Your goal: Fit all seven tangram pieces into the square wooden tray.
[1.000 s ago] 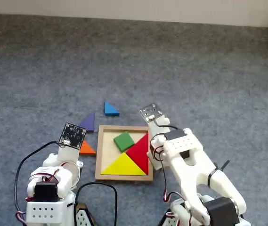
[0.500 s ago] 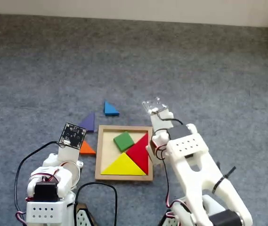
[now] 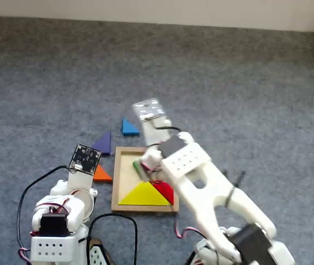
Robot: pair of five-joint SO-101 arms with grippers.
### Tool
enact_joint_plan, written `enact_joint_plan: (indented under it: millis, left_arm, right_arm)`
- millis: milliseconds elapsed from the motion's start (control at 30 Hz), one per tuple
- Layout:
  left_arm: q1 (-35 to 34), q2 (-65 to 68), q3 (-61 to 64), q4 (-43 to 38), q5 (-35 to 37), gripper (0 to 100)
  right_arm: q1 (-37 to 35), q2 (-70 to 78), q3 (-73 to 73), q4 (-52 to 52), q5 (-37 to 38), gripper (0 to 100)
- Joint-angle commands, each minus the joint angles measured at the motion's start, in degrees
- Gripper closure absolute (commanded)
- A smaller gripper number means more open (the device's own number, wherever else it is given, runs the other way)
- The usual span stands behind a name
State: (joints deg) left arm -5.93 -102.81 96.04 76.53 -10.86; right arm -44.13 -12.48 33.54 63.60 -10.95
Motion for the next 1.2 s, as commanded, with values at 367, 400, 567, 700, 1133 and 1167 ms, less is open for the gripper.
enact_joint_plan:
  millis: [367, 400, 567, 700, 1133, 1167]
  left_arm:
    - [0.92, -1.1, 1.1, 0.26, 0.44, 99]
    - [0.92, -1.1, 1.1, 0.26, 0.44, 99]
    - [0.92, -1.1, 1.1, 0.26, 0.44, 99]
    - [0.92, -1.1, 1.1, 0.26, 0.44, 99]
    - [0.92, -1.1, 1.1, 0.26, 0.44, 99]
    - [0.92, -1.1, 1.1, 0.26, 0.44, 99]
  right_arm:
    - [-6.64, 10.15, -10.15, -10.24, -6.59, 94.5]
    - [-6.64, 10.15, -10.15, -10.24, -8.62, 94.4]
    - [-7.16, 10.24, -9.89, -9.89, -11.25, 84.8]
    - [-9.27, 10.15, -8.4, -9.89, -11.25, 84.5]
    - [-7.34, 9.8, -8.57, -6.9, -10.81, 86.2]
    - [-6.46, 9.8, -8.57, -6.99, -10.64, 89.0]
